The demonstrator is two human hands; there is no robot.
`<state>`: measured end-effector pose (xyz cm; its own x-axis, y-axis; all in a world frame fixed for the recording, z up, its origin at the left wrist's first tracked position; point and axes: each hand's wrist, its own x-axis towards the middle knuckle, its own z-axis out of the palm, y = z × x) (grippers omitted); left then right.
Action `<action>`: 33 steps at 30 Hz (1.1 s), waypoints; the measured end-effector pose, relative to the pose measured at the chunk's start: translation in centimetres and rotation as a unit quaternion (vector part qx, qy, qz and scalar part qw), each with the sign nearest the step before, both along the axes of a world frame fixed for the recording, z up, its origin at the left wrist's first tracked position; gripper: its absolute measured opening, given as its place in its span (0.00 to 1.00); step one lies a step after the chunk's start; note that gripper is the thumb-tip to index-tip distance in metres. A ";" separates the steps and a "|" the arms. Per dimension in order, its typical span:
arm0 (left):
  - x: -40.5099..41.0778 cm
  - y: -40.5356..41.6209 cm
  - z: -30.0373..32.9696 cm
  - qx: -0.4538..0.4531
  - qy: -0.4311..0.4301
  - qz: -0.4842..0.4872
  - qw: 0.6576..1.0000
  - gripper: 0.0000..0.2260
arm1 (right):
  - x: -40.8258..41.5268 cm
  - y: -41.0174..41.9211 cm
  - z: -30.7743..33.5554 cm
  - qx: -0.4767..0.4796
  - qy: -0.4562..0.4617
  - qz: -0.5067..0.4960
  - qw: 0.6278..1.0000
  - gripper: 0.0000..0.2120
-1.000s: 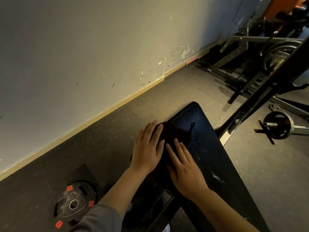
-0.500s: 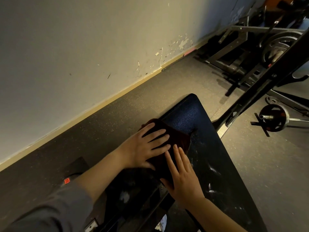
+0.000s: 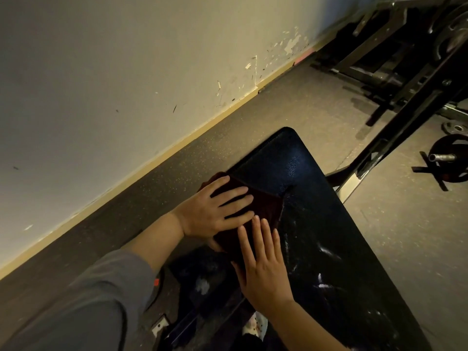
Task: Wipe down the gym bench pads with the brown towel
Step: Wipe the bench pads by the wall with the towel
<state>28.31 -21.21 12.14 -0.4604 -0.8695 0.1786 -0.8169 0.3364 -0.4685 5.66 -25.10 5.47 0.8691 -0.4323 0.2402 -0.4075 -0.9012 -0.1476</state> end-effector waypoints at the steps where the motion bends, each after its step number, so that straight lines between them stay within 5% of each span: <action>1: 0.0 0.0 0.1 -0.005 -0.001 0.000 1.000 0.43 | 0.0 0.1 -0.1 0.002 -0.011 0.000 1.000 0.35; 15: -0.4 0.0 -0.2 0.010 0.002 0.024 1.000 0.41 | 0.6 -0.2 -2.5 -0.008 -0.142 0.005 0.990 0.34; 33: -0.1 0.1 -1.2 -0.048 0.020 0.004 0.999 0.38 | 0.9 0.0 -3.8 -0.027 -0.183 -0.005 0.983 0.31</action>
<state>28.16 -21.07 10.91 -0.4450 -0.8511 0.2787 -0.8377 0.2856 -0.4654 6.52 -25.06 1.70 0.7161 -0.4183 0.5588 -0.3454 -0.9080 -0.2370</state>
